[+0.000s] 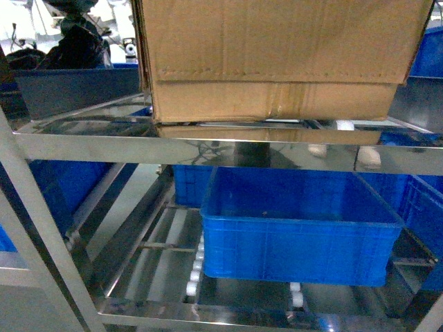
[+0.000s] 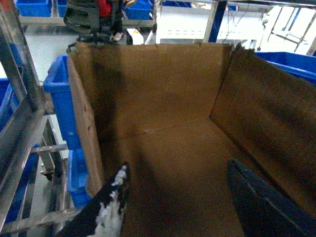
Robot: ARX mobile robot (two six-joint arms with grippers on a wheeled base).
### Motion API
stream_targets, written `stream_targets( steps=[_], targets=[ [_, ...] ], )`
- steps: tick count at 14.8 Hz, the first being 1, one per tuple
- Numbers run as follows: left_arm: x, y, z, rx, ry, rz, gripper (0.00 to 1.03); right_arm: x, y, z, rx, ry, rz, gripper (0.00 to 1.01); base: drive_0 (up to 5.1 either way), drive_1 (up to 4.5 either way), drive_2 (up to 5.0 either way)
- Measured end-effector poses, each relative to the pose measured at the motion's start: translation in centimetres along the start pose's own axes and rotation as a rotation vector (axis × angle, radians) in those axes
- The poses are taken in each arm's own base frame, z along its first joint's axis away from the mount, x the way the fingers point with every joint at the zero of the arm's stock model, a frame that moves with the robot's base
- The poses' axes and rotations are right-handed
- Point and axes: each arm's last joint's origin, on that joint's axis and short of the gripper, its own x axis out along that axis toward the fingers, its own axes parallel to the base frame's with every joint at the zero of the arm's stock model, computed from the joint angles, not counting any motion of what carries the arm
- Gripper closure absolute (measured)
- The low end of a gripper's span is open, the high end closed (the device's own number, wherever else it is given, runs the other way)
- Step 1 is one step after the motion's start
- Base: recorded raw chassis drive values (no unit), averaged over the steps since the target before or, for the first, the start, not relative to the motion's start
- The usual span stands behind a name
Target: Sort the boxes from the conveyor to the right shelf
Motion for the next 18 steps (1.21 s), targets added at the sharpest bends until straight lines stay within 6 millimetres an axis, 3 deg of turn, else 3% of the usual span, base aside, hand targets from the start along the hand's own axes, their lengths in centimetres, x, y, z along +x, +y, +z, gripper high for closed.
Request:
stream_targets(
  steps=[3,4,10,15,16,18],
  targets=[
    [-0.2,0.2,1.0,-0.005,-0.094,-0.019,0.08,-0.2,-0.1,0.7,0.034,-0.081,-0.008,0.05,0.0,0.0,0.0],
    [-0.2,0.2,1.4,0.001,-0.134,-0.013,0.03,-0.4,-0.1,0.7,0.04,-0.099,-0.007,0.02,0.0,0.0,0.0],
    [-2.3,-1.0,1.0,0.034,-0.233,-0.017,0.05,-3.5,0.0,0.8,0.008,-0.217,-0.036,0.03,0.0,0.0,0.0],
    [-8.9,-3.6,-1.3,0.148,-0.382,0.012,0.05,-10.2,0.8,-0.2,-0.022,-0.337,-0.065,0.03,0.0,0.0,0.0],
    [-10.9,-3.2,-2.1,0.15,-0.409,0.052,0.05,-12.6,0.6,0.1,-0.013,-0.364,-0.103,0.03,0.0,0.0,0.0],
    [-17.2,-1.4,-4.4,0.11,-0.4,0.201,0.05,-18.7,0.3,-0.3,-0.008,-0.353,-0.134,0.03,0.0,0.0,0.0]
  ],
)
